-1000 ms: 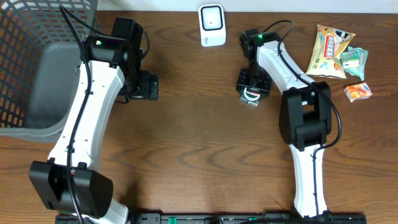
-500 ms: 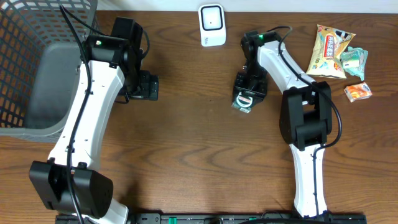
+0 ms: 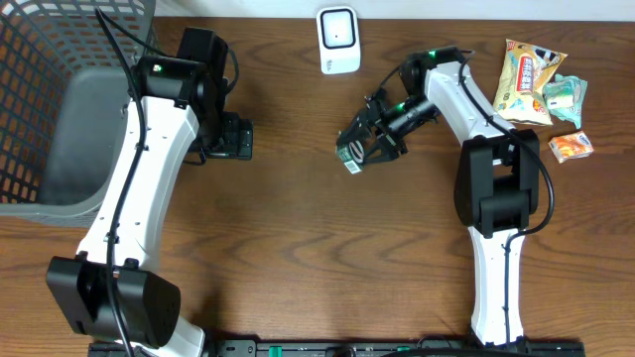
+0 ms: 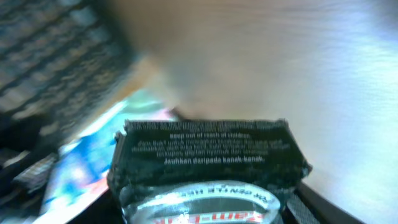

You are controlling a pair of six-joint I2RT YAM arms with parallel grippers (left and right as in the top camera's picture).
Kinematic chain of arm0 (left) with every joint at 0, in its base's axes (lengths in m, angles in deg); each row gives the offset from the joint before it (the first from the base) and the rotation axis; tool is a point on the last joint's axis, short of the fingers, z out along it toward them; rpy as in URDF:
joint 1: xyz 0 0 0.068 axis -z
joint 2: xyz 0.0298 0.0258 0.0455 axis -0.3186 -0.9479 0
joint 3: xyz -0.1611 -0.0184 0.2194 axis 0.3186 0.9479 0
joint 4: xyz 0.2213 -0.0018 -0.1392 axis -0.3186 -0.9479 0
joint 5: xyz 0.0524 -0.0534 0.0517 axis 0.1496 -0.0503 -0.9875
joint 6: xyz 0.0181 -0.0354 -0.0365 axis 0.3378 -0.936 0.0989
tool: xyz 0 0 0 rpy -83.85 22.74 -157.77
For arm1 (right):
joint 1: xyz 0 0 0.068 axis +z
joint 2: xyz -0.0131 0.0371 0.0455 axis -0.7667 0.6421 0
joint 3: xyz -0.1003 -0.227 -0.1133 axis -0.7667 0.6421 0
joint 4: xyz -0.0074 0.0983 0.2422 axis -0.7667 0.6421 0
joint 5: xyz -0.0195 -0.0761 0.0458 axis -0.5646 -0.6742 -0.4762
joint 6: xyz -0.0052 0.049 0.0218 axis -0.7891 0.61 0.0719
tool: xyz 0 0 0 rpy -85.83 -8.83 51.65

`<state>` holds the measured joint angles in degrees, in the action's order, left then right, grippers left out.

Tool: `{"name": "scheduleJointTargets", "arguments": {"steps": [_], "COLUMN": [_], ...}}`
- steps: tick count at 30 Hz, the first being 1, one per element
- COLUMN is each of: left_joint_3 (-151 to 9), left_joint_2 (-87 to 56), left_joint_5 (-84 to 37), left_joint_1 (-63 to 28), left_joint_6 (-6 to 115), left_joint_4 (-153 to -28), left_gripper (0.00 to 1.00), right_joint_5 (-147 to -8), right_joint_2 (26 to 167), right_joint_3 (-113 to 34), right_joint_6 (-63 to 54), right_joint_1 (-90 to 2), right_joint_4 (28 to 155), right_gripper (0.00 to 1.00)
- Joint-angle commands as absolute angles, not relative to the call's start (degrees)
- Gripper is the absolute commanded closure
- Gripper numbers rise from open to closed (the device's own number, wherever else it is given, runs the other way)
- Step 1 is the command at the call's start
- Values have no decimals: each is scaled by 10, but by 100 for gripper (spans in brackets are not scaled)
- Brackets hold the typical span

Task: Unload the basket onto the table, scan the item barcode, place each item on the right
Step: 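Lift the Zam-Buk tin and turn it sideways with the right gripper, then raise the Zam-Buk tin's back face to the scanner window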

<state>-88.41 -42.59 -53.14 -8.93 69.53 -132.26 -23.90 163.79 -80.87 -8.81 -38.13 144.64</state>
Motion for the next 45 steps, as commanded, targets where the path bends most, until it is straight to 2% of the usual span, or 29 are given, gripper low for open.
{"name": "scheduleJointTargets", "arguments": {"steps": [1, 8, 29, 33, 40, 45], "left_joint_3": [-882, -882, -882, -882, -882, -882], "left_joint_2": [-427, -427, -427, -427, -427, -427], "left_joint_5": [-541, -541, -541, -541, -541, -541], "left_joint_1": [-91, -91, -91, -91, -91, -91], "left_joint_6": [690, 690, 690, 690, 690, 690], "left_joint_4": [-1323, -1323, -1323, -1323, -1323, -1323], "left_gripper": [2, 2, 2, 2, 2, 2], "right_joint_5": [-27, 42, 2, -128, -488, -646], "right_joint_2": [1644, 1644, 1644, 1644, 1644, 1644], "right_joint_3": [-821, -821, -821, -821, -824, -872], "right_joint_6": [-160, -176, -225, -220, 5, 17], "right_joint_1": [-387, -387, -385, -366, -316, -294], "right_joint_4": [1477, 1512, 1504, 1438, 1301, 1271], "right_gripper": [44, 44, 46, 46, 43, 44]}}
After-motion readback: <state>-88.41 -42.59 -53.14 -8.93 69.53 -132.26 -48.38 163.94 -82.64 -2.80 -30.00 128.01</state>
